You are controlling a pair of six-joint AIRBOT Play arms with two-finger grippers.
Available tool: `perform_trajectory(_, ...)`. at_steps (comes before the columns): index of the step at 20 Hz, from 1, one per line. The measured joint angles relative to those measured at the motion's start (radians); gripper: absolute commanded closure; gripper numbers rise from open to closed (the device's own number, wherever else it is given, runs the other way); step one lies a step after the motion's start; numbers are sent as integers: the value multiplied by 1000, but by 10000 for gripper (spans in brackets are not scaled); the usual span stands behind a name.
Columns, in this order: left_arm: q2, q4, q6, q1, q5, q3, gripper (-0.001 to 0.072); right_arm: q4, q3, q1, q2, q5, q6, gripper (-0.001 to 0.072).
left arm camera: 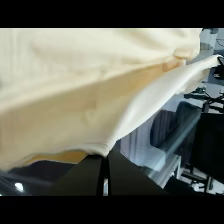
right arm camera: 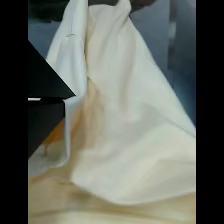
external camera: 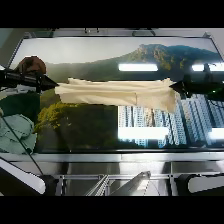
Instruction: Fold the shirts.
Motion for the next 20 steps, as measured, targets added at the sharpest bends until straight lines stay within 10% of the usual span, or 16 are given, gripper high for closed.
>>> perform_trajectory(3, -125, 0, -19, -47, 51, 151, 691, 0, 109, 31, -124, -39, -2, 683)
perform_trajectory(4, -159, 4, -29, -58, 59, 177, 689, 0, 130, 35, -150, -47, -9, 523)
perform_trajectory(6, -211, 13, -45, -68, 65, 212, 351, -15, 161, 38, -182, -56, -32, 445)
perform_trajectory(8, -232, 16, -59, -60, 63, 230, 12, -69, 209, 23, -190, -29, -51, 142)
perform_trajectory(11, -210, 16, -68, -22, 61, 242, -4, -261, 303, -21, -180, 29, -22, 8)
perform_trajectory(13, -179, 16, -77, -5, 61, 246, 27, -389, 335, -36, -184, 77, 29, 8)
perform_trajectory(18, -129, 0, -84, -71, 61, 244, 671, -420, 366, 0, -268, 180, 83, 10)
perform_trajectory(20, -117, -14, -85, -134, 71, 222, 710, -369, 370, 39, -299, 200, 77, 95)
